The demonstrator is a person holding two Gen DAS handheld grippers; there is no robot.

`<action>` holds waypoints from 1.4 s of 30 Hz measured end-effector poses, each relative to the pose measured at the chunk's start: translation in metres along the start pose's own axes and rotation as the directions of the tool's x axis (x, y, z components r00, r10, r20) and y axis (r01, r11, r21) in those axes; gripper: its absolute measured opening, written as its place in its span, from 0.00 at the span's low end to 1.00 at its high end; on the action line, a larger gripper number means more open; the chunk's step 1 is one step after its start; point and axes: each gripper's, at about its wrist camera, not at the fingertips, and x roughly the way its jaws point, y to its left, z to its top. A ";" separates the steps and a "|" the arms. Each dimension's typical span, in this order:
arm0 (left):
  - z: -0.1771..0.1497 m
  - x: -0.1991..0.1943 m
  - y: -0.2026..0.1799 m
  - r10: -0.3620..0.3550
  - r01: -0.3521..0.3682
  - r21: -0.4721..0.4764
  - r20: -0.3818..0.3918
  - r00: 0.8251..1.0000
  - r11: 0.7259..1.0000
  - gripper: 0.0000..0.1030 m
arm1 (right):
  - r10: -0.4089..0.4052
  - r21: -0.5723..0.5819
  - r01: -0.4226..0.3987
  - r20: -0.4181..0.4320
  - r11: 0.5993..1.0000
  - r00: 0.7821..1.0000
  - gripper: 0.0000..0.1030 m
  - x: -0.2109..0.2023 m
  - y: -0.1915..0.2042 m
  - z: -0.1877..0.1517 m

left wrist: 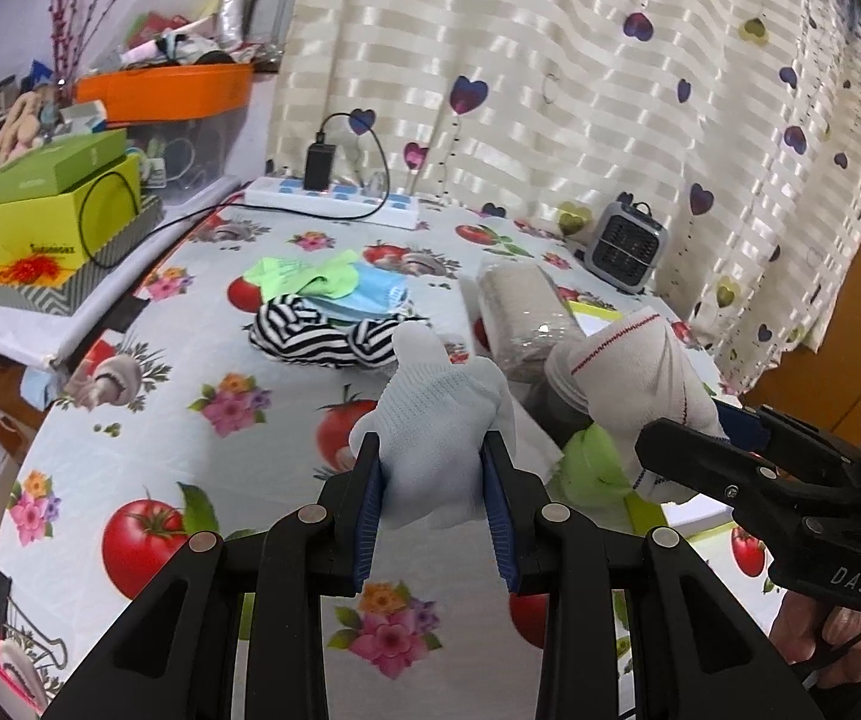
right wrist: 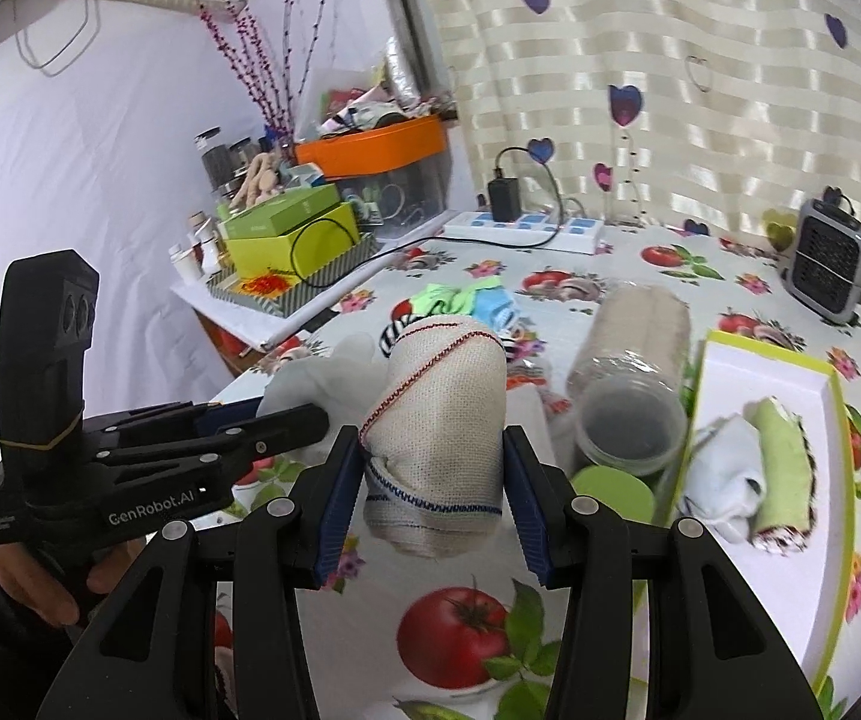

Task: Organize soft objects
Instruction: 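Carry the beige sock with the right gripper while the left gripper carries the glove toward the box, then lower the beige sock into the box and open the right gripper while the left gripper lowers the glove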

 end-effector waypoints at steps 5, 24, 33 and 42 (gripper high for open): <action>0.002 0.002 -0.009 -0.016 0.016 0.015 -0.003 1.000 1.000 0.29 | -0.024 0.026 0.024 0.015 0.999 1.000 0.46 -0.011 -0.011 -0.004; 0.014 0.005 -0.062 -0.096 0.096 0.106 0.000 0.995 0.990 0.29 | -0.117 0.115 0.109 0.058 0.987 0.991 0.46 -0.048 -0.048 -0.014; 0.016 0.012 -0.090 -0.133 0.134 0.147 -0.017 0.991 0.980 0.29 | -0.151 0.148 0.139 0.072 0.979 0.986 0.46 -0.063 -0.066 -0.021; 0.018 0.018 -0.113 -0.162 0.165 0.176 -0.030 0.986 0.971 0.29 | -0.183 0.184 0.165 0.085 0.969 0.980 0.46 -0.077 -0.084 -0.027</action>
